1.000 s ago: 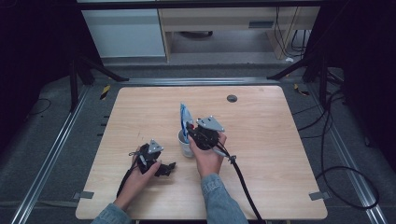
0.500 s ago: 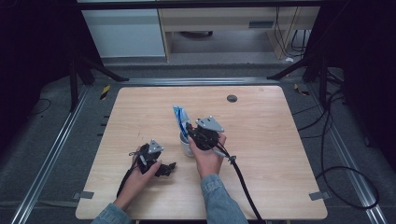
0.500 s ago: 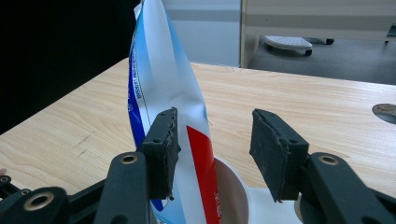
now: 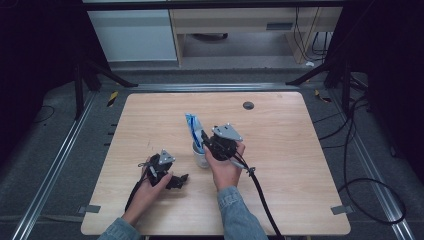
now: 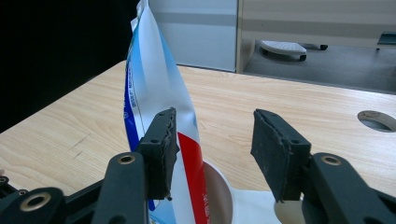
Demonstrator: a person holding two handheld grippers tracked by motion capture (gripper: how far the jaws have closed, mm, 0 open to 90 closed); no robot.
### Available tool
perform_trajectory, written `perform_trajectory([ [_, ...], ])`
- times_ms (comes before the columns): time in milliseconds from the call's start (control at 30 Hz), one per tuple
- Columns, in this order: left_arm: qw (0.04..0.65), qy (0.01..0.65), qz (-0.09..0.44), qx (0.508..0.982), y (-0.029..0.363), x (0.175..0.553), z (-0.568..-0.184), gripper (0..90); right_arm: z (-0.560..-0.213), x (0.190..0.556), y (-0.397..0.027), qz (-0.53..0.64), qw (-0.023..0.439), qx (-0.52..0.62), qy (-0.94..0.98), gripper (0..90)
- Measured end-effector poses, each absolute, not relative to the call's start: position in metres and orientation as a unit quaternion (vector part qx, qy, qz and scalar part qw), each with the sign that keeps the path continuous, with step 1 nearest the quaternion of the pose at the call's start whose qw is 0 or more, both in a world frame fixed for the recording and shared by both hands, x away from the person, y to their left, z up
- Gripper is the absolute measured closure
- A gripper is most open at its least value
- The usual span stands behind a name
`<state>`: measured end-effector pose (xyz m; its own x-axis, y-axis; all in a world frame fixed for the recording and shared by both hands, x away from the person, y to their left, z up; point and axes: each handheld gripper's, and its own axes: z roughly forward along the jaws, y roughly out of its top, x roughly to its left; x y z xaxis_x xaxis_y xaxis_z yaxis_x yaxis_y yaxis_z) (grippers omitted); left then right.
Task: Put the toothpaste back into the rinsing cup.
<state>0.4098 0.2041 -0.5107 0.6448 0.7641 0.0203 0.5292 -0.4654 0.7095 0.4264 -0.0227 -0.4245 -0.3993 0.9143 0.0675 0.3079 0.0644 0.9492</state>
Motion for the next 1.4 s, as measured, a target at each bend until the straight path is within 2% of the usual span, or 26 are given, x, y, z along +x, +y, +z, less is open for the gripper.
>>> perform_trajectory([
  [333,0.344,0.386,0.171,0.839,0.204,0.41,-0.511,0.0,-0.42,0.426,-0.03,0.495,0.305,0.462,0.67,47.3],
  [533,0.344,0.386,0.171,0.839,0.204,0.41,-0.511,0.0,-0.416,0.428,-0.038,0.48,0.31,0.47,0.673,39.1],
  [900,0.344,0.386,0.171,0.839,0.204,0.41,-0.511,0.0,-0.411,0.433,-0.056,0.429,0.303,0.475,0.706,17.1],
  [1100,0.345,0.386,0.171,0.839,0.204,0.41,-0.511,0.0,-0.41,0.433,-0.062,0.413,0.307,0.476,0.713,11.7],
  [1400,0.345,0.385,0.17,0.839,0.204,0.41,-0.511,0.0,-0.405,0.432,-0.073,0.406,0.309,0.473,0.718,8.3],
])
